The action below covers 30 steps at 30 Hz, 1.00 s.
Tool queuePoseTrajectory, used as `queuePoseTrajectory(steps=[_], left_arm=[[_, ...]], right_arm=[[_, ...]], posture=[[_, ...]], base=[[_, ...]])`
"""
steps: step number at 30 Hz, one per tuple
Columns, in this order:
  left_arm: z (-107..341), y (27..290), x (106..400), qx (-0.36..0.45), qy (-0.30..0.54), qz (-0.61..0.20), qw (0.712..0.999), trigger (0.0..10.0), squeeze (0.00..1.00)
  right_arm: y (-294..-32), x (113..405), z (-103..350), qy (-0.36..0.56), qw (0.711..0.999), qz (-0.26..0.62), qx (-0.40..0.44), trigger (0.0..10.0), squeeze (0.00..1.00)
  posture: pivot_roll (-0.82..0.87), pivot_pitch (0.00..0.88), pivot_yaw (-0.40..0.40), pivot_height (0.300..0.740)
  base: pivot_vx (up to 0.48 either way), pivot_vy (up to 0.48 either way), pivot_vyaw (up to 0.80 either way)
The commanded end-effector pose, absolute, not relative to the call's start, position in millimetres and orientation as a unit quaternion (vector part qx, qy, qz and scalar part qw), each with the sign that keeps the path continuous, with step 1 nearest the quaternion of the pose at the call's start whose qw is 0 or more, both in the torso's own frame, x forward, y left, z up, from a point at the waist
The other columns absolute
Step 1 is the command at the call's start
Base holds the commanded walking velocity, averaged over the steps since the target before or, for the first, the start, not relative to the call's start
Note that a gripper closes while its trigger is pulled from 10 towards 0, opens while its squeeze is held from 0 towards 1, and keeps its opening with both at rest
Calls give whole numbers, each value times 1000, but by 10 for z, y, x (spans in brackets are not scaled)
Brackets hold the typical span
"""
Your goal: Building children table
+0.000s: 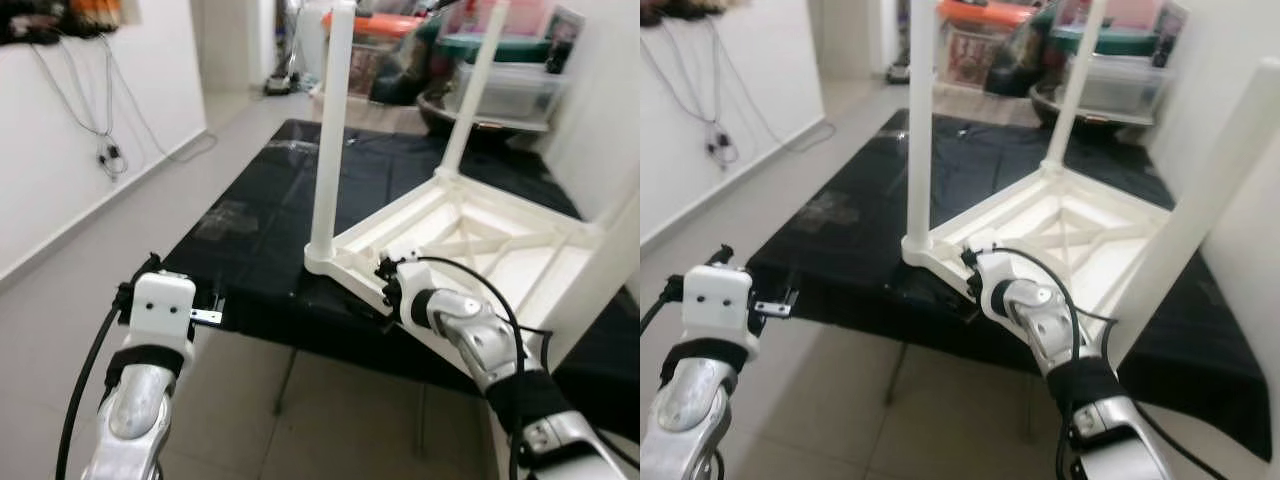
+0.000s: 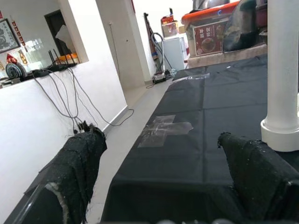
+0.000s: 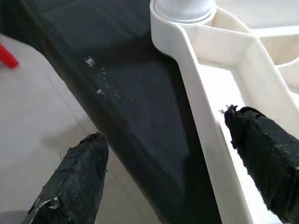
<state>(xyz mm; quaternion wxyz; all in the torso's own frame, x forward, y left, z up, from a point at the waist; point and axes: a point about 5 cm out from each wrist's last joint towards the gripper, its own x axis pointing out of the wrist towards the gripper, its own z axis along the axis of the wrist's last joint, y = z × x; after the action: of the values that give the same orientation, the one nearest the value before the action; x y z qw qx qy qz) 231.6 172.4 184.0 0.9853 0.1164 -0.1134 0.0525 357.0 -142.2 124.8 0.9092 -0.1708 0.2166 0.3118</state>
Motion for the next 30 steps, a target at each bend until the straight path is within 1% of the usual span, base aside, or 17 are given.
queuePoseTrajectory(steps=[1,4,6,10,11,13,14,15,16,18,19,22,23,24,26,28,30], left_arm=[[1813,1725,2322,117,-109,55,986,10000,0],[1815,1732,2323,117,-110,56,985,10000,0],[1815,1732,2323,117,-110,56,985,10000,0],[1812,1726,2332,119,-111,54,985,10000,0],[1818,1717,2339,119,-112,53,985,10000,0],[1818,1717,2339,119,-112,53,985,10000,0],[1822,1714,2343,119,-113,53,985,10000,0],[1822,1714,2343,119,-113,53,985,10000,0],[1820,1717,2344,119,-113,54,985,10000,0],[1820,1717,2344,119,-113,54,985,10000,0],[1824,1719,2338,119,-115,55,985,10000,0],[1824,1719,2338,119,-115,55,985,10000,0],[1819,1718,2324,118,-114,55,985,10000,0],[1812,1703,2314,117,-114,52,985,10000,0],[1811,1689,2309,116,-115,47,985,10000,0],[1810,1683,2310,116,-116,44,986,10000,0],[1817,1684,2319,114,-118,42,985,10000,0]], right_arm=[[-1349,3590,1226,219,901,329,-178,10000,0],[-1267,3610,1167,234,894,340,-175,10000,0],[-1267,3610,1167,234,894,340,-175,10000,0],[-1229,3662,1093,251,894,321,-188,10000,0],[-1213,3668,1056,261,889,322,-195,8902,0],[-1213,3668,1056,261,889,322,-195,8902,0],[-1224,3665,1013,274,884,318,-204,4471,0],[-1224,3665,1013,274,884,318,-204,4471,0],[-1264,3674,984,288,887,299,-199,10000,0],[-1264,3674,984,288,887,299,-199,10000,0],[-1250,3718,1062,278,901,294,-157,10000,0],[-1250,3718,1062,278,901,294,-157,10000,0],[-1162,3768,1239,253,909,323,-71,10000,0],[-1122,3803,1390,225,910,347,-29,10000,0],[-1122,3826,1485,210,908,361,-11,10000,0],[-1149,3841,1520,207,909,362,-16,10000,0],[-1229,3876,1574,199,915,351,-17,10000,0]], posture=[[129,0,-135,740],[126,0,-135,740],[126,0,-135,740],[131,0,-140,740],[138,0,-142,740],[138,0,-142,740],[136,0,-141,740],[136,0,-141,740],[135,0,-145,740],[135,0,-145,740],[139,0,-152,740],[139,0,-152,740],[139,0,-151,740],[137,0,-149,740],[133,0,-145,740],[132,0,-143,740],[125,0,-140,740]], base=[[0,0,0],[0,0,0],[0,0,0],[0,0,0],[0,0,0],[0,0,0],[0,0,0],[0,0,0],[0,0,0],[0,0,0],[0,0,0],[0,0,0],[0,0,0],[0,0,0],[0,0,0],[0,0,0],[0,0,0]])
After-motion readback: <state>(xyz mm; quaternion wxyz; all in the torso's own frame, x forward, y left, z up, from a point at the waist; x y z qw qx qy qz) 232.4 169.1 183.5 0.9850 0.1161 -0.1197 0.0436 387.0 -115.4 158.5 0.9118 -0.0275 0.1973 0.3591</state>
